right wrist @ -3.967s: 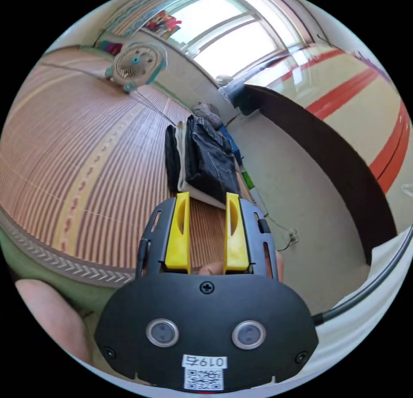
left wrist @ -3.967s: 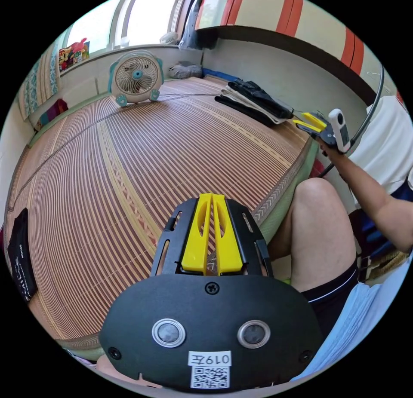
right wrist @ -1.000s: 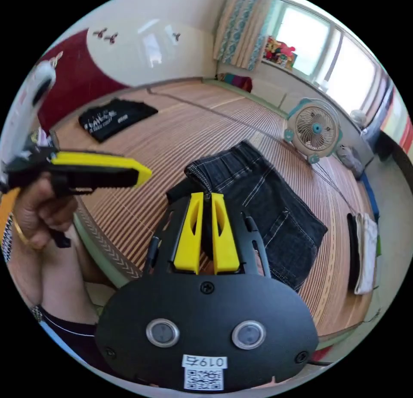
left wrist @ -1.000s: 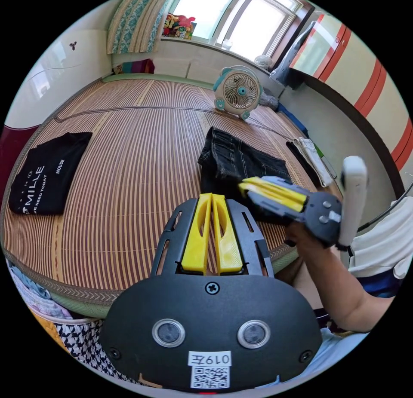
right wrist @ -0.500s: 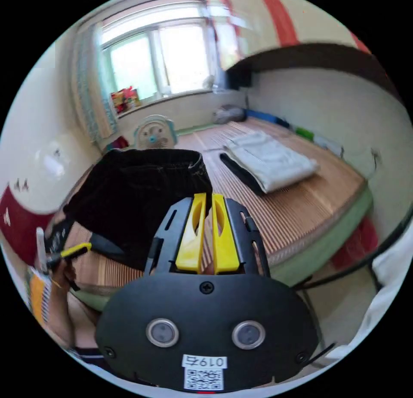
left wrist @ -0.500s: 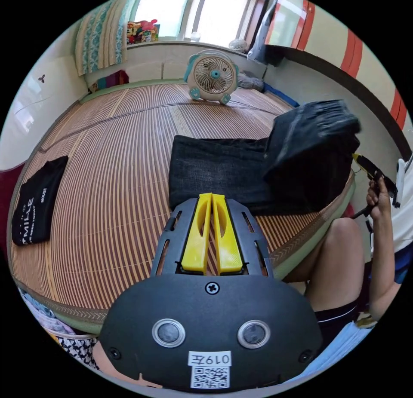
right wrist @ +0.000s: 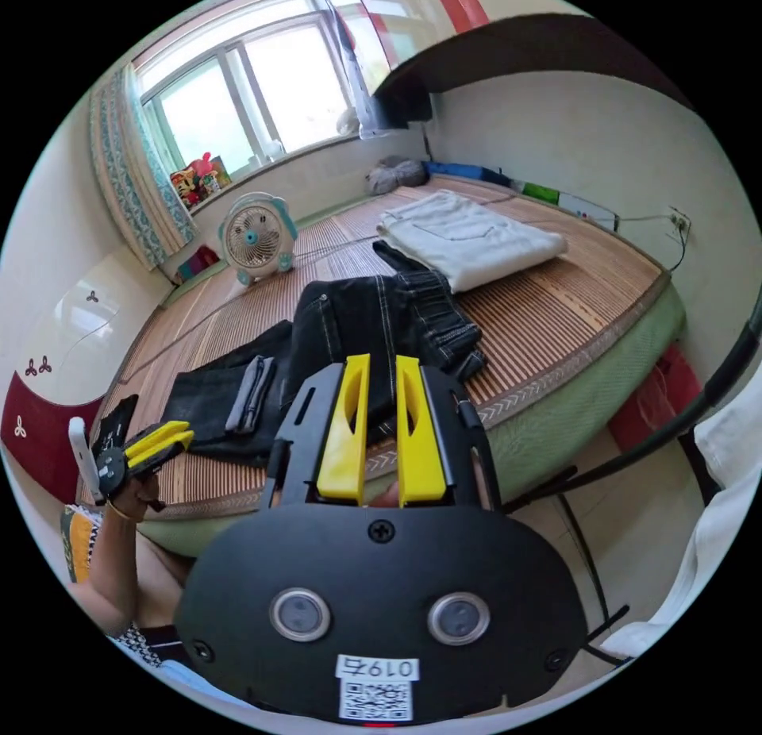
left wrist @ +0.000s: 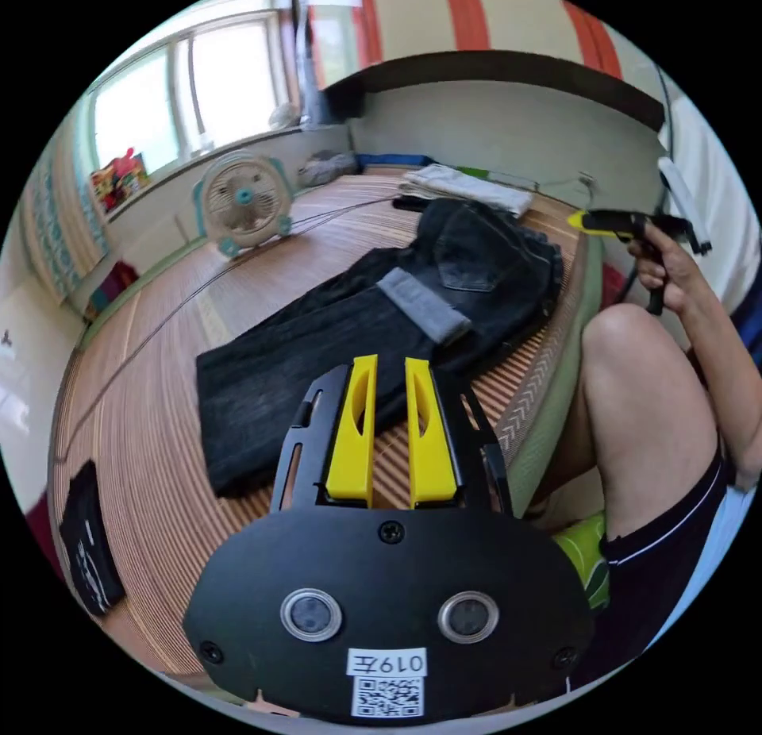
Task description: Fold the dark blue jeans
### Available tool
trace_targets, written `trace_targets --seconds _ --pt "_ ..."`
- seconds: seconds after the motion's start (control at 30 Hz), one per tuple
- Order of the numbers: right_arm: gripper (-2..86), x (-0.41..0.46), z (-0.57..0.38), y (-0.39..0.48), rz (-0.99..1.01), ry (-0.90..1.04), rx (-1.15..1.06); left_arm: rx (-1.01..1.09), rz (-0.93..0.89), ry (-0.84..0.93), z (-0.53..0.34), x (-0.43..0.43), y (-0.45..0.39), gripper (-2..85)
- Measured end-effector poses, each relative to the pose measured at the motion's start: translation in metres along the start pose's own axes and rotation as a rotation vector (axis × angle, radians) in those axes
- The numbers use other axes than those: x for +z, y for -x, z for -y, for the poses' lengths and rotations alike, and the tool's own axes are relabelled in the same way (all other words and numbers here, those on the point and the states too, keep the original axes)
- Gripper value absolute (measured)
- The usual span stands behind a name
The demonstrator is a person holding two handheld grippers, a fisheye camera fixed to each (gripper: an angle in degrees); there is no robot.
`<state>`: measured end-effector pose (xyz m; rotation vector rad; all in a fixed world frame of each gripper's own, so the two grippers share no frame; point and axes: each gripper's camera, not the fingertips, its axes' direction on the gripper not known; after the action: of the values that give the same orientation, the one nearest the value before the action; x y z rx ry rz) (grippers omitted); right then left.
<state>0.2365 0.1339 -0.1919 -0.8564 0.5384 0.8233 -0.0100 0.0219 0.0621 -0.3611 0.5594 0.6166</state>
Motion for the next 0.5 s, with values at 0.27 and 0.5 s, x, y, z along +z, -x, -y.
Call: trace_targets --seconds 0.27,0.5 --pt "5.1 0.019 -0.014 0.063 0.086 -0.006 -0.162 0.203 0.161 0.102 0.021 0.030 -0.045 7.6" --pt "2.2 0.062 -0.032 0.127 0.100 0.108 -0.407 0.130 0.175 0.125 0.016 0.024 -0.038 4.9"
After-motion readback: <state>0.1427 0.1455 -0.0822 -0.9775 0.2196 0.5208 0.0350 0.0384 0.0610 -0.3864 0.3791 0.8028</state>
